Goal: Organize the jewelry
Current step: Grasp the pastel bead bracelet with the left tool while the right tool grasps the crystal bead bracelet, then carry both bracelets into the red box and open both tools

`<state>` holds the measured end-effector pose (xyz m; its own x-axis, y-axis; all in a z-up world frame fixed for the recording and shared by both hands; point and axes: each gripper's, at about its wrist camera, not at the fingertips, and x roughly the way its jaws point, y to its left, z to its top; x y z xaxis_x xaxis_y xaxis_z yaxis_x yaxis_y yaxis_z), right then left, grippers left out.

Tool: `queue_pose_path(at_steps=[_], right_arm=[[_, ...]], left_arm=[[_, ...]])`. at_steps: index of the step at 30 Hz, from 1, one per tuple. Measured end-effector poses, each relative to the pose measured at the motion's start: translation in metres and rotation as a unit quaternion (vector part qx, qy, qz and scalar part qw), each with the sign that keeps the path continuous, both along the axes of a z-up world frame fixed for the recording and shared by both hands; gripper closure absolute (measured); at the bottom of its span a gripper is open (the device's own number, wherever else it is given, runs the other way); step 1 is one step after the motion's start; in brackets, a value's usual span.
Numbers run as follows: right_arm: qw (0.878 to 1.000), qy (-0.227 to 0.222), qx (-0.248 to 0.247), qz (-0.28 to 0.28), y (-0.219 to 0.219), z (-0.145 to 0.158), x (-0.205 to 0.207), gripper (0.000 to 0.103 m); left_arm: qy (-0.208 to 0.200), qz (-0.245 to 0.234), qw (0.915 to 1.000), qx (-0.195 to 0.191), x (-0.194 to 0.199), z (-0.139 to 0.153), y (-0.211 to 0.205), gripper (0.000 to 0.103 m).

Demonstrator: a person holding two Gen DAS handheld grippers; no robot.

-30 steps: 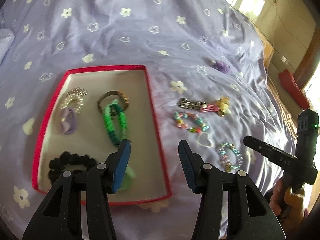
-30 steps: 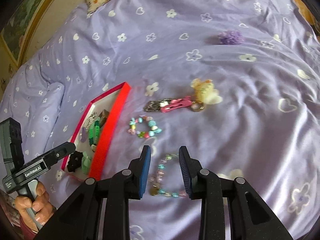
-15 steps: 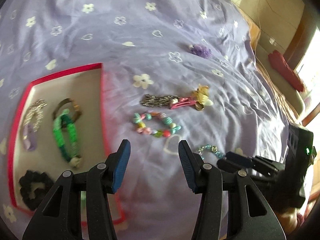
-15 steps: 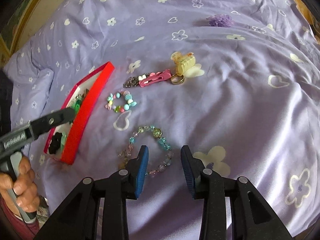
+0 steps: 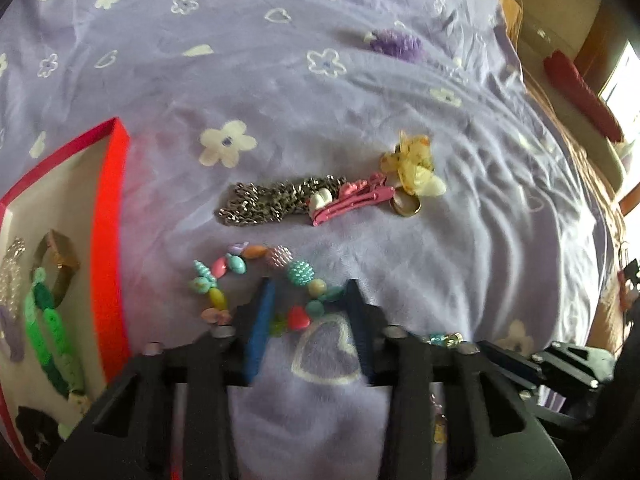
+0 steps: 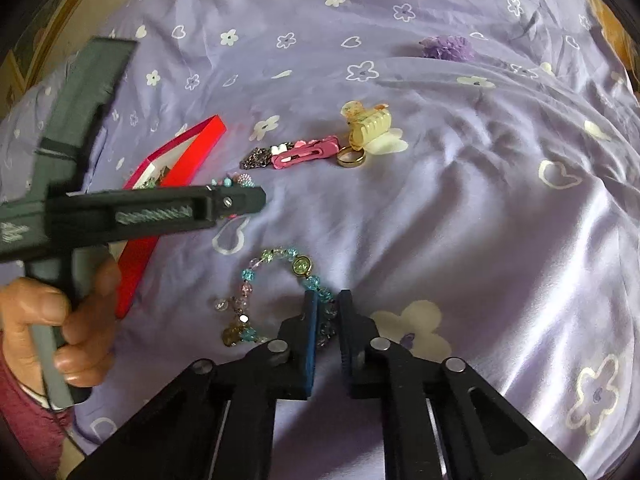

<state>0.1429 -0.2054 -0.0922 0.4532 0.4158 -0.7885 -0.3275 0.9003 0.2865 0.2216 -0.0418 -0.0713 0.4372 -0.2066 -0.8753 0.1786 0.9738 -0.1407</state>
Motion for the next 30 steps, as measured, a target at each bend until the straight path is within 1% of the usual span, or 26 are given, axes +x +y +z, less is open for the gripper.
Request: queue_pose_path(at_steps=[1, 3, 8, 13, 21, 30], right_arm=[[1.000, 0.000, 0.003, -0.001, 0.000, 0.001, 0.000, 0.096], [1.000, 0.000, 0.011, -0.003, -0.001, 0.002, 0.000, 0.096], [1.000, -0.004, 0.029, -0.004, -0.004, 0.011, -0.001, 0.096], [0.999, -0.020, 0.042, 0.000, -0.003, 0.029, -0.004, 0.096], [0.997, -0.043, 0.055, 0.013, 0.009, 0.055, -0.013, 0.096], [0.995, -0.068, 0.064, 0.036, 0.031, 0.080, -0.018, 0.096]], left_arm=[[-0.004, -0.002, 1.0000, 0.004, 0.000, -0.001, -0.001, 0.083], [-0.008, -0.007, 0.9999, 0.005, -0.002, -0.001, 0.000, 0.095], [-0.020, -0.005, 0.9998, -0.005, -0.011, 0.007, 0.007, 0.095], [-0.046, 0.001, 0.9987, -0.023, -0.030, 0.028, 0.017, 0.095], [-0.081, 0.026, 0.9945, -0.060, -0.065, 0.067, 0.046, 0.095], [-0.109, 0.058, 0.9893, -0.078, -0.100, 0.090, 0.081, 0.095]])
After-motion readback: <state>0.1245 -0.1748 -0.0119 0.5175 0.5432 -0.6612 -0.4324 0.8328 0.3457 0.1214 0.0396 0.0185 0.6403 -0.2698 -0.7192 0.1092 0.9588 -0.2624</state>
